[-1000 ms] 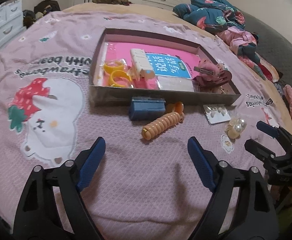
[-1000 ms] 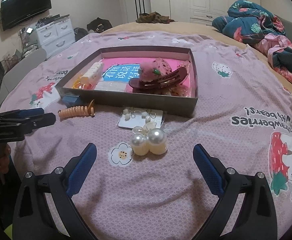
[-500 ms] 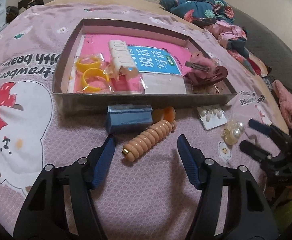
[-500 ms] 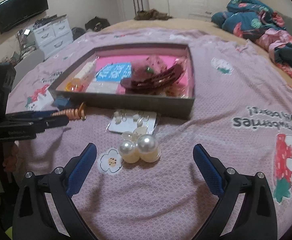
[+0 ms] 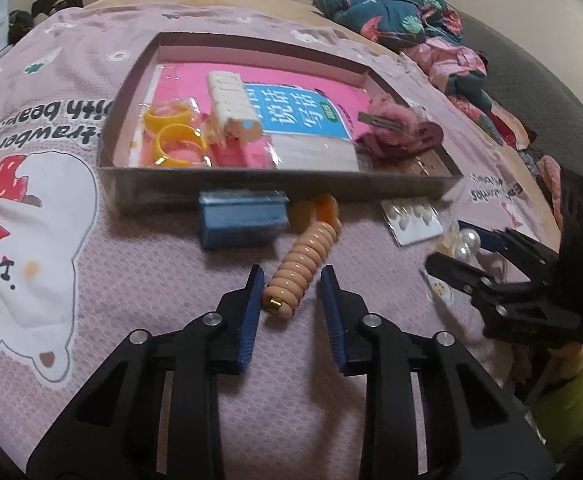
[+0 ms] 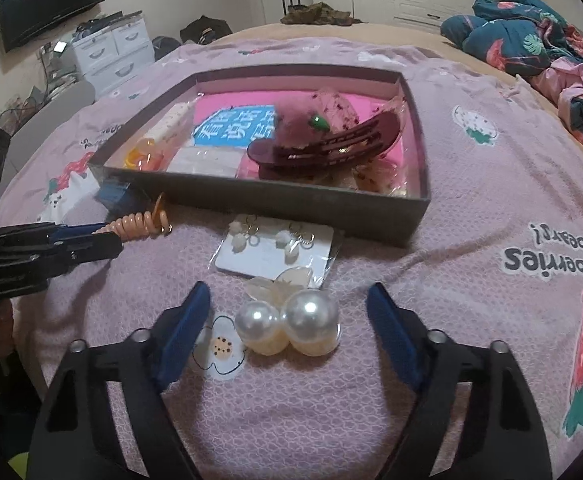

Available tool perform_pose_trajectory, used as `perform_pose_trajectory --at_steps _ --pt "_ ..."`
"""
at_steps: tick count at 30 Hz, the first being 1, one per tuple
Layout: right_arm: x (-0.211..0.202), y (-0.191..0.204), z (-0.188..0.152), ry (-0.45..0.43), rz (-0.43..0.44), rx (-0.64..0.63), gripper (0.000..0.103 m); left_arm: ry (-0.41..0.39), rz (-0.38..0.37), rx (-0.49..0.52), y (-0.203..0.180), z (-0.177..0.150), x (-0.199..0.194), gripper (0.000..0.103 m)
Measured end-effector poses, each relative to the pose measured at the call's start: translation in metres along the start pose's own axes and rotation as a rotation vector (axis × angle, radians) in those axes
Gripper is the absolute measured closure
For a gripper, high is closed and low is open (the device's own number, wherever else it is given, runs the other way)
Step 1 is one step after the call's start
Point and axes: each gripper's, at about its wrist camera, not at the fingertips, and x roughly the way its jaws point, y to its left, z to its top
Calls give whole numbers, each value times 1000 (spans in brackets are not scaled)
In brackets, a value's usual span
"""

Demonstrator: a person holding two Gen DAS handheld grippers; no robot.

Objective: Organize jewelry
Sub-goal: 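Grasp the peach coiled hair tie with the left tool while the right tool grasps the pearl clips, then carry the coiled hair tie and pearl clips over the box with both tools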

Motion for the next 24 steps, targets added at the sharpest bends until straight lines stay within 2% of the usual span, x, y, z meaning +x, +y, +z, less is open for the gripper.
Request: perform_pose_trajectory --at_steps 5,9,11,19,24 --pt "-1 -2 -5 -11 -13 5 58 15 -3 21 -10 -4 5 81" --pt "-5 -1 -8 -22 -19 -6 58 12 11 21 -14 -5 6 82" --pt "-8 1 -10 -27 -27 -18 58 10 46 35 -17 -6 6 91" --pt "-24 7 -18 -33 -14 -24 58 5 93 81 -26 -15 0 93" --pt "-35 13 -20 -40 -6 -30 58 -29 84 71 -27 -19 -15 93"
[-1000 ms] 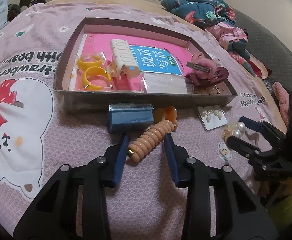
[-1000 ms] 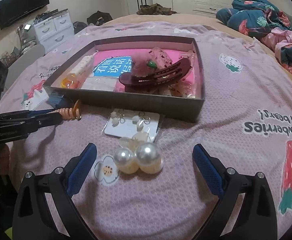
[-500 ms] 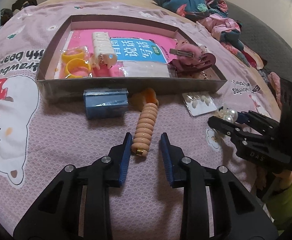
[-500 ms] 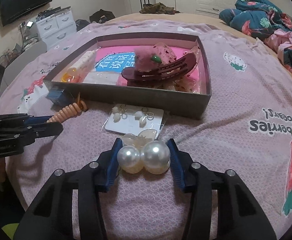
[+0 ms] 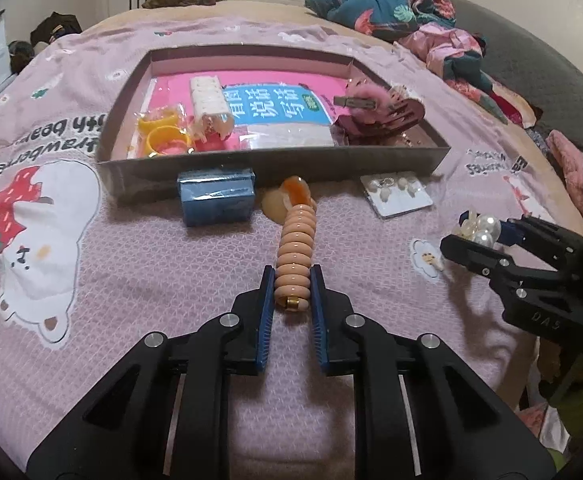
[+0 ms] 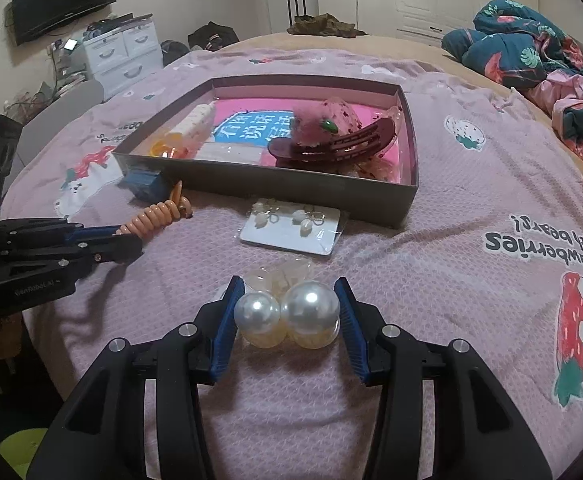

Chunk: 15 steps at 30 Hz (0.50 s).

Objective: Organize jewelry
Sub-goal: 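Carry the coiled hair tie and pearl clips over the box with both tools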

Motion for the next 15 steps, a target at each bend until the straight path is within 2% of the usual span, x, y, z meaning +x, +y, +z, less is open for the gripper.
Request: perform_pose_trajectory --at_steps 7,15 --pt "-11 12 4 -14 22 -17 58 -73 -18 -35 6 5 -36 93" --pt "-20 30 16 -41 57 -57 58 -144 13 -79 20 15 -63 93"
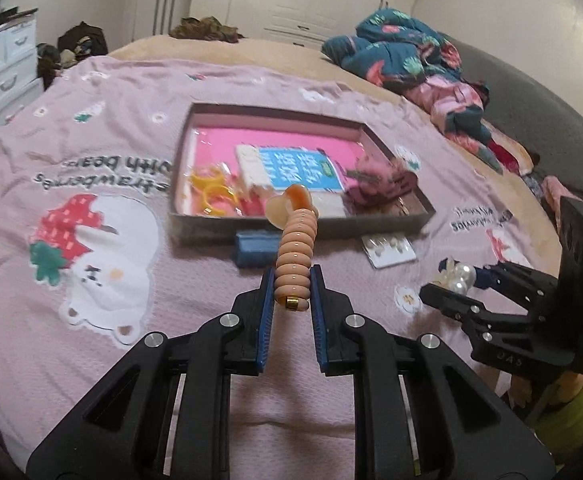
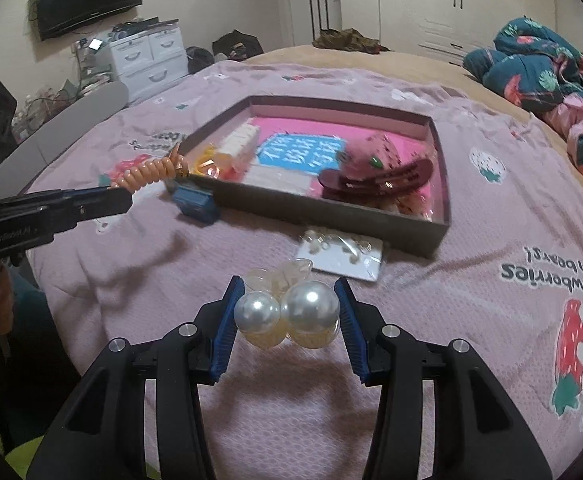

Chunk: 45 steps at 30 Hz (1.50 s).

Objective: Organize jewelry
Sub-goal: 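Carry the coiled hair tie and pearl clips over the box with both tools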

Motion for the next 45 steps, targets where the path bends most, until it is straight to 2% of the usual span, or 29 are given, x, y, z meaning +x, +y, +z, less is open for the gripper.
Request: perform_pose_trajectory --at_steps 12,24,37,45 --pt "5 11 38 -56 23 -33 58 -59 56 -106 40 24 -12 93" --pt "18 5 72 -104 9 -36 58 -71 91 -112 56 53 1 93" --pt "47 -4 95 -107 -32 -37 58 -37 91 -112 60 80 38 93" --pt "79 0 105 -65 -42 -64 58 13 96 -103 62 88 72 93"
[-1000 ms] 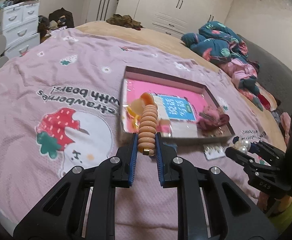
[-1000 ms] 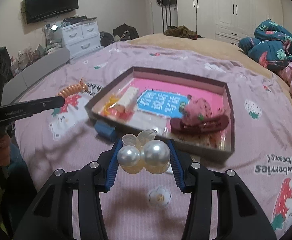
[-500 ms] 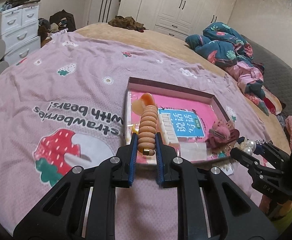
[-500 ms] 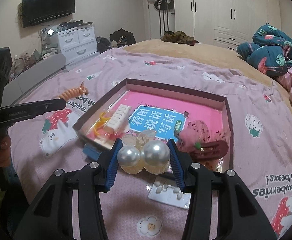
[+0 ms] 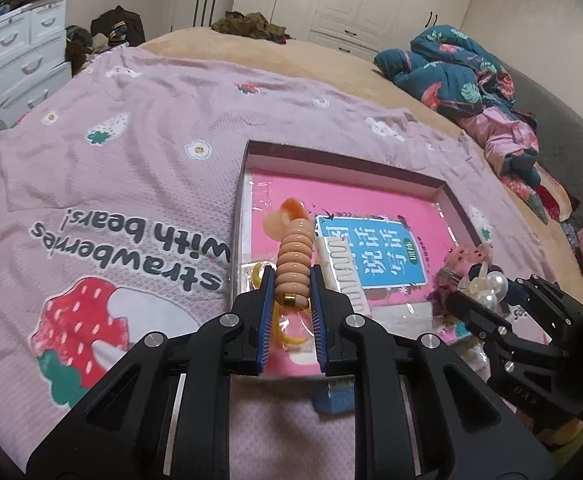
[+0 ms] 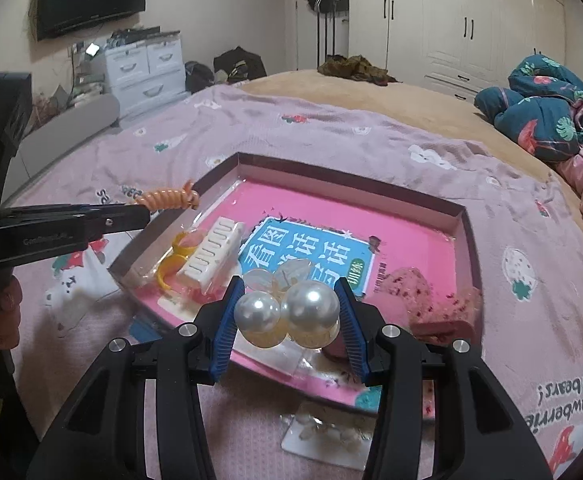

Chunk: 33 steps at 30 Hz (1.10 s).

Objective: Organize jewelry
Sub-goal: 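Carry the coiled hair tie and pearl clips over the box with both tools, then open both tools to drop the hair tie and pearl clips into the box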

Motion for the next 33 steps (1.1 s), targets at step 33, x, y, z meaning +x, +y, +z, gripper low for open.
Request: perform_pose_trajectory --at_steps 33 --pt "-5 -11 -13 -17 -30 92 25 22 8 -15 8 -1 24 74"
